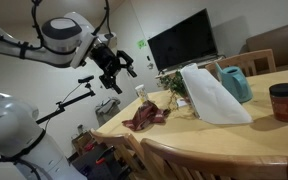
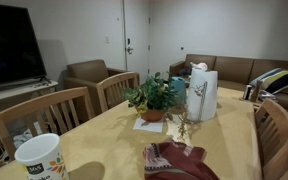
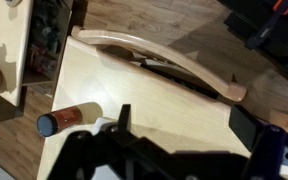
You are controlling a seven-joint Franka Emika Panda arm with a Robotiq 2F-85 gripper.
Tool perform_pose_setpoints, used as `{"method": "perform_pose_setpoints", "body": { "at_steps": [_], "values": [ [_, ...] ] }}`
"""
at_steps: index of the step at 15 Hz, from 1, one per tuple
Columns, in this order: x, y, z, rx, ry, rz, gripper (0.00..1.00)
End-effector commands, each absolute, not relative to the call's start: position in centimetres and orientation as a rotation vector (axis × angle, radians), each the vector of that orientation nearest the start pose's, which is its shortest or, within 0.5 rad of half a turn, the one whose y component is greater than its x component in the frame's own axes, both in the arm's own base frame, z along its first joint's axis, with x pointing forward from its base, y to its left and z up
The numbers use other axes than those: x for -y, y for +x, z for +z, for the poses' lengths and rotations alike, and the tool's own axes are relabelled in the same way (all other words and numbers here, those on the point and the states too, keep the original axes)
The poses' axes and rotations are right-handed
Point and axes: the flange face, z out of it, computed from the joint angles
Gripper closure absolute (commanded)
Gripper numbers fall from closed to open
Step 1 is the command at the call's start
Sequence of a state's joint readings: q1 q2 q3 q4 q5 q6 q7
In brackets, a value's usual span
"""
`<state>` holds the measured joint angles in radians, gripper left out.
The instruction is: Pick up the cloth and put it back down neatly
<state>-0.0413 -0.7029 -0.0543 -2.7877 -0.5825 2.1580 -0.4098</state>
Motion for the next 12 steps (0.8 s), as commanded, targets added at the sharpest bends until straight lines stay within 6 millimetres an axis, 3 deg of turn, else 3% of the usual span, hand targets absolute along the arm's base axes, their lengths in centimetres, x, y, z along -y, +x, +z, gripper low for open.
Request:
{"method": "perform_pose_setpoints", "body": {
  "at_steps": [1,6,7,8,12],
  "values": [
    [5.2,32.9,41.6,1.128,-3.427,0.074,0.0],
    [5.3,32.9,41.6,1.127,-3.429,0.071,0.0],
    [5.1,33.0,40.9,1.145,-3.408,0.153,0.0],
    [4.7,32.9,39.9,1.267,-3.272,0.187,0.0],
    [3.2,33.4,38.6,1.46,-3.035,0.141,0.0]
  ]
}}
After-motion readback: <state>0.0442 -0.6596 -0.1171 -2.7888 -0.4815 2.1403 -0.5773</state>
